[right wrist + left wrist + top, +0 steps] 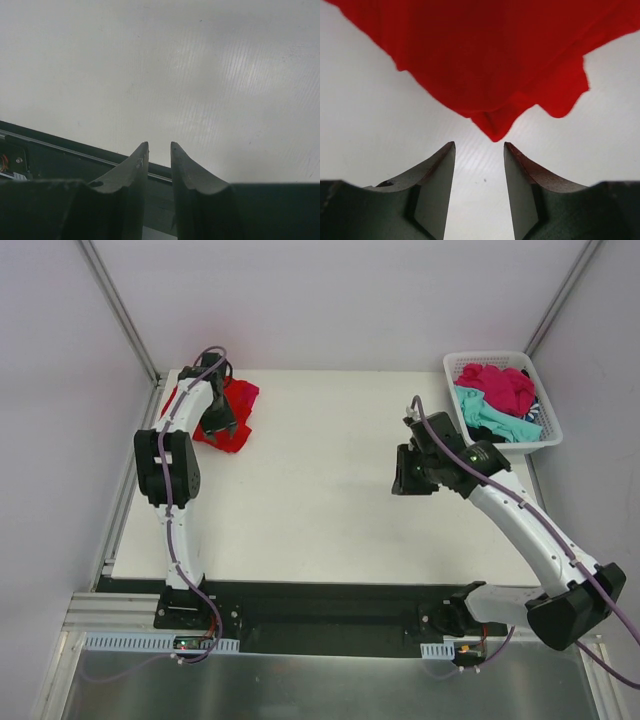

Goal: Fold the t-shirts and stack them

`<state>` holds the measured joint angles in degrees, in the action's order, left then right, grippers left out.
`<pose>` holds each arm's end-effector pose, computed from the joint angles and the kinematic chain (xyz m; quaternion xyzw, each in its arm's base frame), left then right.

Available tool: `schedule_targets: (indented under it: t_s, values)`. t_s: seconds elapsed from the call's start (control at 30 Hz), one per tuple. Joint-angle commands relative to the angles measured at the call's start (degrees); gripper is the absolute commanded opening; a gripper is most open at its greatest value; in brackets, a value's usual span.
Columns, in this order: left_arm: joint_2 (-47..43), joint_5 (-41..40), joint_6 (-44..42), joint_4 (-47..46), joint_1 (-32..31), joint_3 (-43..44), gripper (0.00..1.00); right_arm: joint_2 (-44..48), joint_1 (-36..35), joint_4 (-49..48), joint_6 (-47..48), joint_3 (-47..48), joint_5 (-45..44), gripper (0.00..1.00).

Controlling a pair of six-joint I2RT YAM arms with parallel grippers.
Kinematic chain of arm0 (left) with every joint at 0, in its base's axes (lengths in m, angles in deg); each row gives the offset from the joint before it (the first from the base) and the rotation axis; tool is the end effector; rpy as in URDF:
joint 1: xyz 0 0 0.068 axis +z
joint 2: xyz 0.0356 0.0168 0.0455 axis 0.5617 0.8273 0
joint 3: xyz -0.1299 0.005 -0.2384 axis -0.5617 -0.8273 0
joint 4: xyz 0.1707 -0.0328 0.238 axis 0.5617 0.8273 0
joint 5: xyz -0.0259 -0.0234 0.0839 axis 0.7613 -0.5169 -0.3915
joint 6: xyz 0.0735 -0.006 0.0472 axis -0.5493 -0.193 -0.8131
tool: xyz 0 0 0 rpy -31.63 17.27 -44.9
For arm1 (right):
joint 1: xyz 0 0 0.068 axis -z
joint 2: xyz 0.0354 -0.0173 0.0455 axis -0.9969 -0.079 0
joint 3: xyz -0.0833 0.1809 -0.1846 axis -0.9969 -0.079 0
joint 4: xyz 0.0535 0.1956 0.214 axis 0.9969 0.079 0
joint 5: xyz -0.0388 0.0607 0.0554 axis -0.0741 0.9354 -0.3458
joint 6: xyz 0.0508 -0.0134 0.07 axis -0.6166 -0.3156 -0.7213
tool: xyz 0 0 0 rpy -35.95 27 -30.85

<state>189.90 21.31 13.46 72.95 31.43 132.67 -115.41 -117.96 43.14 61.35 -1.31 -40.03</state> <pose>0.5239 -0.0163 0.1891 -0.2010 0.9503 -0.0011 0.2378 0.2605 0.1655 0.3202 -0.1858 0.9200 0.1217 0.3229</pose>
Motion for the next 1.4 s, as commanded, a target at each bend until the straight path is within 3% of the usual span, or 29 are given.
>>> schedule_targets:
  t_s: [0.0,0.1,0.27,0.8,1.2,1.37]
  values:
    - [-1.4,-7.8,0.2,6.7,1.6,-1.3,0.43,1.4,0.3,1.5,1.4,-1.2,1.8,0.28]
    - [-1.2,-4.3,0.7,8.5,2.4,-1.4,0.43,2.5,0.6,1.5,1.7,-2.3,1.5,0.28]
    - [-1.1,-5.9,0.2,8.7,3.7,-1.3,0.43,4.1,1.2,1.5,1.8,-4.1,1.6,0.28]
    - [11.1,-4.9,2.9,9.0,3.7,6.0,0.42,9.4,2.1,4.9,2.1,-1.0,2.6,0.29]
    - [14.0,7.9,8.0,3.7,3.3,12.4,0.42,9.9,2.1,4.4,2.1,-3.6,2.8,0.29]
    - [14.8,9.6,8.9,2.8,3.0,13.8,0.42,9.5,2.2,4.3,2.3,-3.4,3.2,0.29]
